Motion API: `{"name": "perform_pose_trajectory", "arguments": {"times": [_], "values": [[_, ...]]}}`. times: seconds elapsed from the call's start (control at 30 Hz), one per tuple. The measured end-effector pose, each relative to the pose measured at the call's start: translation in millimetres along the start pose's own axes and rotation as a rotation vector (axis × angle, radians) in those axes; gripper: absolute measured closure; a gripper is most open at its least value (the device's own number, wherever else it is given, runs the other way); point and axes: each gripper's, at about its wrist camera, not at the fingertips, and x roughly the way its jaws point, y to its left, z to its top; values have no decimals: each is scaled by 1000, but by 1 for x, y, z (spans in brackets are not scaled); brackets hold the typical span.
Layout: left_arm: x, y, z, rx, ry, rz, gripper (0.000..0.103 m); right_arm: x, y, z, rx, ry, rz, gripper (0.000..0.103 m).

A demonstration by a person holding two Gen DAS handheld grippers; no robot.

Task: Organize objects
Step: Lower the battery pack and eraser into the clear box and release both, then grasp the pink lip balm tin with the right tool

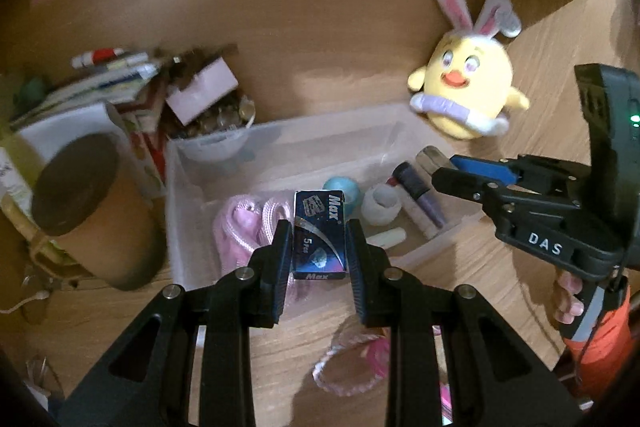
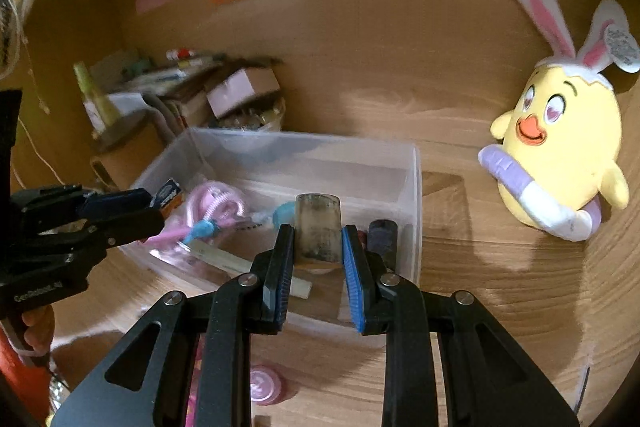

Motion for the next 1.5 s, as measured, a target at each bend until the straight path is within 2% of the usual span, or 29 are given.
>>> {"name": "perform_pose_trajectory", "arguments": {"times": [0.17,0.37,0.47,0.5,0.63,0.8,1.1,1.2,1.3,1.47,1.5], "values": [[21,7,-3,-19,46,-2,76,21,-4,-4,-8,56,-19,81],[19,7,-5,-9,49,9,75,28,-5,-7,-4,93,-12,80],[10,5,-4,-4,29,20,64,21,-4,-6,-5,83,7,67],[8,5,-4,-4,23,21,57,17,-3,-6,-8,71,3,65],[-12,5,-3,-28,-28,39,32,-2,4,-7,-37,27,-6,64],[-32,8,-13,-37,-56,57,18,-23,11,-15,-74,-9,-4,53],[-38,15,-55,-55,-10,76,17,-25,15,-49,-91,51,26,53],[-31,14,-71,-38,16,93,21,-19,14,-61,-74,95,51,53],[-20,15,-81,-56,74,39,32,-15,16,-73,-66,131,86,53],[-1,16,-87,-97,132,-45,38,-7,23,-86,-86,172,100,53],[2,16,-87,-102,139,-60,42,-5,23,-88,-86,179,104,53]]}}
